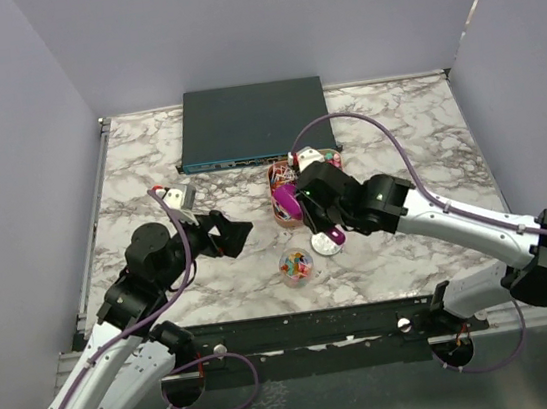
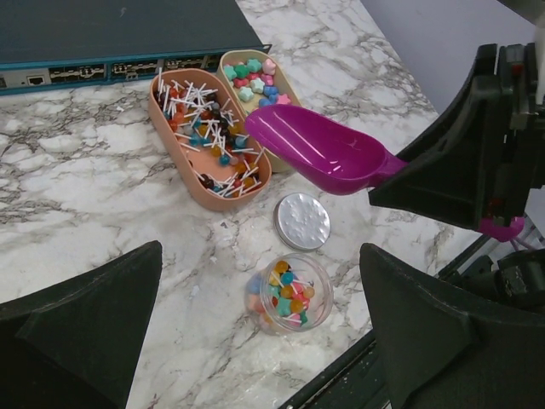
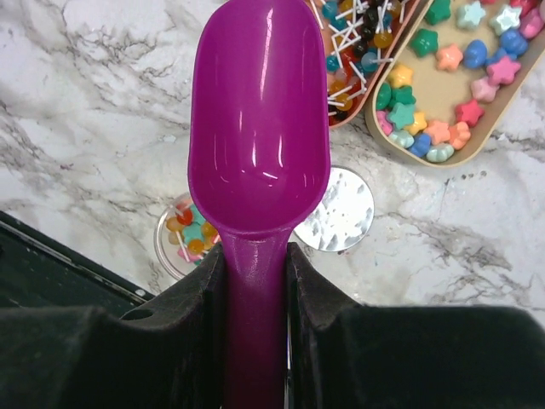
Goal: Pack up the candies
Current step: Scoop the fake candies from the storage box, then adjust the spatula.
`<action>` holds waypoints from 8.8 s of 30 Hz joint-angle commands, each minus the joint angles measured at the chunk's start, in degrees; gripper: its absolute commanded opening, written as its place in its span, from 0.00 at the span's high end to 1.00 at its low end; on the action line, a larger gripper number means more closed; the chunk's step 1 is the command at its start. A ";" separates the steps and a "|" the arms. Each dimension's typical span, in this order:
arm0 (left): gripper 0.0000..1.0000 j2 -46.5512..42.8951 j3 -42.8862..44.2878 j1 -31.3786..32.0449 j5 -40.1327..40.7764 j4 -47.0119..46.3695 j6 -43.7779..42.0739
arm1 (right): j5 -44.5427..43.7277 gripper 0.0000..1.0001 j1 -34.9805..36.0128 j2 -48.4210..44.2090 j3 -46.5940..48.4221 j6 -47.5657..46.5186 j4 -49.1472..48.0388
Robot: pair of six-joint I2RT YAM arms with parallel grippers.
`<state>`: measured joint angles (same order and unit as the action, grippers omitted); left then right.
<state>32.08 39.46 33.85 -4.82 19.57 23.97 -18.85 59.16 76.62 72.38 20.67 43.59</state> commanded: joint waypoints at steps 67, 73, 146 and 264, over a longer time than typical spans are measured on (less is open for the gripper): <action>0.01 -6.23 0.41 1.64 2.62 1.96 -0.76 | 14.80 0.99 -19.34 31.30 15.69 20.38 8.43; 0.01 -6.50 0.52 1.92 3.05 2.08 -0.72 | 14.45 0.99 -19.61 34.08 17.01 19.57 8.35; 0.01 -2.88 0.70 1.41 2.93 2.31 -0.83 | 0.32 0.99 -16.97 31.90 -1.17 9.13 -18.99; 0.01 3.93 0.10 -1.22 -2.38 0.45 -0.92 | 36.72 0.99 -3.89 -25.77 -18.47 -50.01 -8.77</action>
<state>36.73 39.55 33.50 -12.69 18.74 24.32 17.41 54.68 49.78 51.53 -27.11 26.15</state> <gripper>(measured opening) 0.990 0.278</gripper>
